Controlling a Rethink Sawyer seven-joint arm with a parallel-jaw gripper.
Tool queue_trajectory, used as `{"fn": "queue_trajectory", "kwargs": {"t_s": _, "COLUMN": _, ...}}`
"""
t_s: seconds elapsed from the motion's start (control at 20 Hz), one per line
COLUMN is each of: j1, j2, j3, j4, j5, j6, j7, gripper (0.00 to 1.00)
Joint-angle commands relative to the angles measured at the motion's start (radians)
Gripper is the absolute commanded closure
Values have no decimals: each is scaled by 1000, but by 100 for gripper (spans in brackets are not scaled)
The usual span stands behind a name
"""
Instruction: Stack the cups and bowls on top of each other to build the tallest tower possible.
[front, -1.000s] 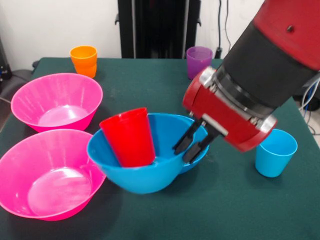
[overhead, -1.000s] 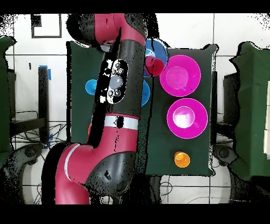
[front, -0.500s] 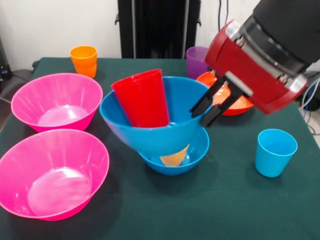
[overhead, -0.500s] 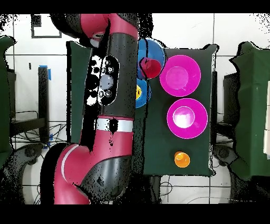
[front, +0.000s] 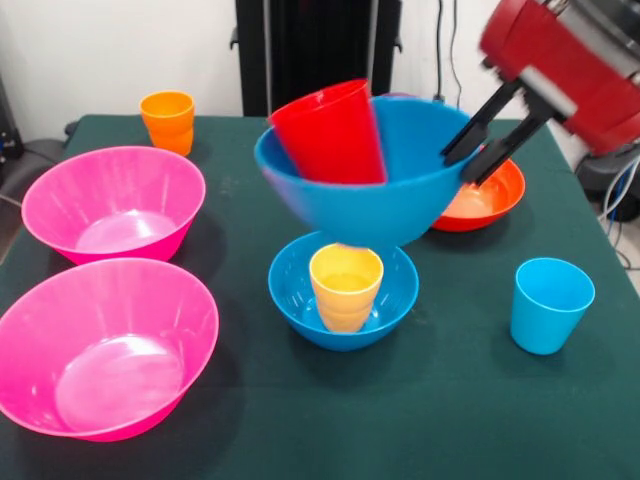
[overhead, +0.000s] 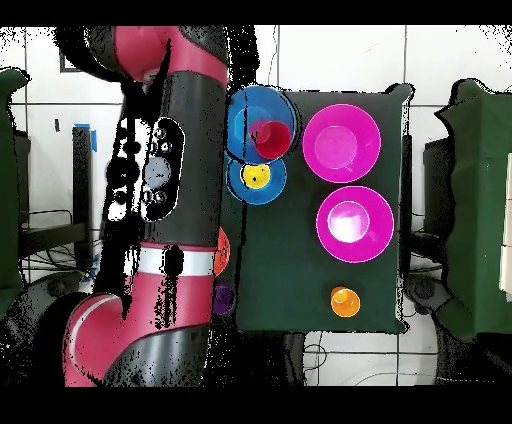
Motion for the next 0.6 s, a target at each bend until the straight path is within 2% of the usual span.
{"fn": "queue_trajectory", "kwargs": {"t_s": 0.05, "j1": 82, "j2": -114, "j3": 63, "j4": 280, "j5": -79, "j6": -18, "j7": -16, "gripper": 100}}
{"fn": "queue_trajectory", "kwargs": {"t_s": 0.3, "j1": 119, "j2": -135, "j3": 73, "j4": 392, "j5": -88, "j6": -107, "j7": 35, "gripper": 100}}
{"fn": "queue_trajectory", "kwargs": {"t_s": 0.6, "j1": 142, "j2": -131, "j3": 56, "j4": 448, "j5": -107, "j6": -214, "j7": 77, "gripper": 100}}
